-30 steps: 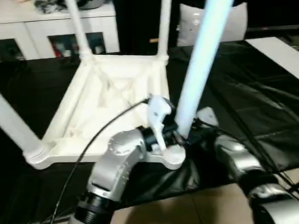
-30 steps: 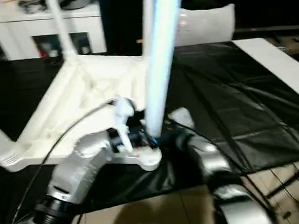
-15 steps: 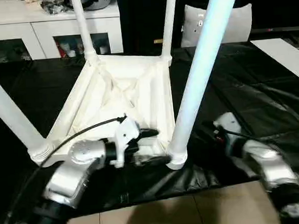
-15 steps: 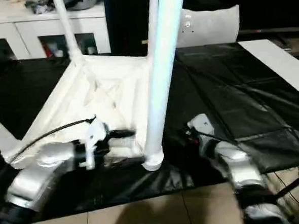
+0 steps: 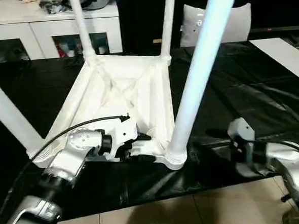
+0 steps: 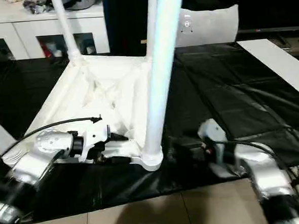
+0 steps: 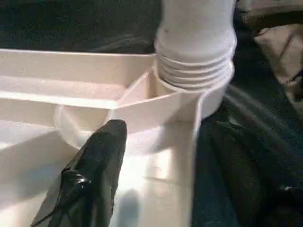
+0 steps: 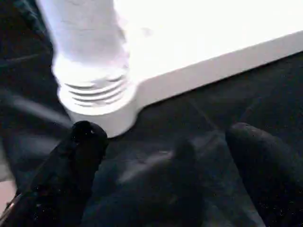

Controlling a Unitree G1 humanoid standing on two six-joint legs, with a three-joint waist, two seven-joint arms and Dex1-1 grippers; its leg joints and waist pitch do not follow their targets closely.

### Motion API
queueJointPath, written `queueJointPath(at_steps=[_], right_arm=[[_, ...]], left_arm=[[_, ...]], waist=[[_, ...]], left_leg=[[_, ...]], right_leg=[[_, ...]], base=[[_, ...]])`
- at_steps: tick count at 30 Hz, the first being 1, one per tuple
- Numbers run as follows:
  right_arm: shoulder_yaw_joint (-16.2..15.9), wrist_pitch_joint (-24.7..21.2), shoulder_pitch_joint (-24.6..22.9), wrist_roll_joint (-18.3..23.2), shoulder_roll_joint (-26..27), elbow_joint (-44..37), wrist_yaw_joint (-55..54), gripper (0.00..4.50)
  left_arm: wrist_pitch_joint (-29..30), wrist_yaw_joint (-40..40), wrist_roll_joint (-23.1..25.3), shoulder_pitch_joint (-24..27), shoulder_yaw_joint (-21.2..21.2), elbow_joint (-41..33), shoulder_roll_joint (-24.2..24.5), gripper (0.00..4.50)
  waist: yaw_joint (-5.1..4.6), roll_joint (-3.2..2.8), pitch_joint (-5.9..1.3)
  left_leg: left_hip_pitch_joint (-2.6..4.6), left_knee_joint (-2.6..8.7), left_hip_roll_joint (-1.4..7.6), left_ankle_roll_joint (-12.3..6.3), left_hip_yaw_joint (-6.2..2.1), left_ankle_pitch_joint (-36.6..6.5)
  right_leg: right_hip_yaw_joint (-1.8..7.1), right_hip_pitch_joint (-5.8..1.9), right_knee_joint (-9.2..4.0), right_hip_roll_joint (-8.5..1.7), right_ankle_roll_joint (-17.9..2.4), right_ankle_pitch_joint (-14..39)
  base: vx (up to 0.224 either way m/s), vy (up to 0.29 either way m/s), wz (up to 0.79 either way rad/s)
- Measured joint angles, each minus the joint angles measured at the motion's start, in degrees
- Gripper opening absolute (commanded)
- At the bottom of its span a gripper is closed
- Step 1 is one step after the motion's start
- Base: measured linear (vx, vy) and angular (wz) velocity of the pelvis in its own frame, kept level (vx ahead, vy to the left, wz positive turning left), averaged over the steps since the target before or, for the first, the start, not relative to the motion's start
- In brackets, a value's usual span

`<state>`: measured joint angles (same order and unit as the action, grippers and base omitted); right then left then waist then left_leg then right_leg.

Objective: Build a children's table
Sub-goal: Rotate table base, then rotate leg to tighten

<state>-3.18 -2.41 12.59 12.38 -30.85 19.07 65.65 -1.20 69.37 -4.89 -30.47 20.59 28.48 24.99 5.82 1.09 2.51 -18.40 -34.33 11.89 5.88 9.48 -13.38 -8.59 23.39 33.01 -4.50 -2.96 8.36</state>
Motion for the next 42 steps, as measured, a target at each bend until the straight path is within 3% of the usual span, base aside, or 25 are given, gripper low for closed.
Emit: queueJointPath(at_steps=[8, 13, 14, 19, 20, 23, 25, 28, 34, 39, 42], right_arm=[[-1.1, -2.7, -1.6, 1.1, -0.7, -3.0, 1.1, 4.50], [-1.7, -4.5, -1.8, 1.6, -1.1, -5.0, 2.4, 4.50], [-1.7, -4.6, -1.8, 1.6, -1.2, -5.0, 2.4, 4.50], [-1.7, -5.3, -1.9, 1.8, -1.6, -5.5, 2.9, 4.50], [-1.7, -5.7, -1.9, 1.8, -1.6, -5.5, 3.0, 4.50], [-1.7, -6.2, -1.9, 1.8, -1.6, -5.6, 3.1, 4.50], [-1.8, -6.2, -1.9, 1.8, -1.6, -5.9, 3.2, 4.50], [-1.8, -6.2, -1.9, 2.1, -1.6, -6.6, 3.3, 4.50], [-1.9, -6.3, -1.9, 2.2, -1.6, -6.6, 3.3, 4.50], [-1.8, -6.3, -1.8, 2.4, -1.2, -6.6, 3.3, 4.50], [-1.7, -9.0, -0.4, 4.7, 0.1, -6.7, 2.9, 4.50]], left_arm=[[-3.2, 2.8, 0.8, -1.8, 0.7, 5.4, -0.4, 2.33], [-5.6, 3.0, 2.4, -3.9, 1.1, 9.4, -0.9, 1.86], [-5.9, 3.1, 2.4, -4.0, 1.1, 9.6, -0.9, 1.58], [-6.7, 4.5, 2.5, -5.5, 1.1, 12.3, -1.6, 1.42], [-6.8, 4.9, 2.5, -5.8, 1.1, 12.8, -1.8, 1.16], [-8.0, 5.7, 3.4, -6.9, 1.3, 14.8, -2.4, 1.07], [-8.1, 6.3, 3.6, -7.8, 1.7, 16.0, -2.5, 0.77], [-8.1, 7.2, 3.8, -8.0, 1.8, 16.5, -2.5, 0.68], [-9.7, 7.9, 4.9, -8.4, 1.9, 18.0, -2.5, 0.08], [-10.3, 8.1, 5.2, -8.5, 2.0, 18.5, -2.5, 0.08], [-10.4, 8.4, 5.2, -8.5, 1.8, 18.6, -2.5, 0.08]], waist=[[0.86, -0.10, -0.03], [1.03, -0.11, -0.03], [1.09, -0.11, -0.03], [1.50, -0.13, -0.04], [1.58, -0.13, -0.04], [1.93, -0.16, -0.06], [2.16, -0.21, -0.09], [2.24, -0.30, -0.15], [2.28, -0.33, -0.17], [2.18, -0.34, -0.18], [2.08, -0.39, -0.21]], left_leg=[[0.00, 0.00, -0.01, 0.04, -0.01, 0.0], [0.00, 0.00, 0.00, 0.07, -0.05, 0.0], [0.00, 0.00, 0.00, 0.07, -0.05, 0.0], [0.01, 0.00, 0.00, 0.08, -0.05, 0.0], [0.01, -0.01, 0.00, 0.07, -0.05, 0.0], [0.01, -0.01, 0.00, 0.08, -0.05, 0.0], [0.02, -0.01, 0.00, 0.08, -0.05, 0.0], [0.03, 0.00, 0.00, 0.08, -0.05, 0.0], [0.15, -0.01, 0.00, 0.08, -0.05, 0.0], [0.24, -0.01, -0.01, 0.09, -0.05, 0.0], [0.25, -0.01, 0.00, 0.09, -0.05, 0.0]], right_leg=[[-0.04, -0.01, -0.01, -0.01, 0.0, 0.0], [-0.08, -0.03, -0.01, -0.01, 0.0, 0.0], [-0.08, -0.03, -0.01, -0.01, 0.0, 0.0], [-0.09, -0.04, -0.02, -0.01, 0.0, 0.0], [-0.10, -0.04, -0.02, -0.01, 0.0, 0.0], [-0.09, -0.04, -0.03, -0.01, 0.0, 0.0], [-0.10, -0.04, -0.02, -0.01, 0.0, 0.0], [-0.11, -0.05, -0.02, -0.01, 0.0, 0.0], [-0.13, -0.16, -0.03, -0.01, 0.0, 0.0], [-0.16, -0.27, -0.12, -0.01, 0.0, 0.0], [-0.19, -0.27, -0.14, -0.01, 0.0, 0.0]], base=[[0.000, 0.000, 0.00], [0.000, 0.000, 0.00], [0.000, 0.000, 0.00], [0.000, 0.000, 0.00], [0.000, 0.000, 0.00], [0.000, 0.000, 0.00], [0.000, 0.000, 0.00], [0.000, 0.000, 0.00], [0.000, 0.000, 0.00], [0.000, 0.000, 0.00], [0.000, 0.000, 0.00]])
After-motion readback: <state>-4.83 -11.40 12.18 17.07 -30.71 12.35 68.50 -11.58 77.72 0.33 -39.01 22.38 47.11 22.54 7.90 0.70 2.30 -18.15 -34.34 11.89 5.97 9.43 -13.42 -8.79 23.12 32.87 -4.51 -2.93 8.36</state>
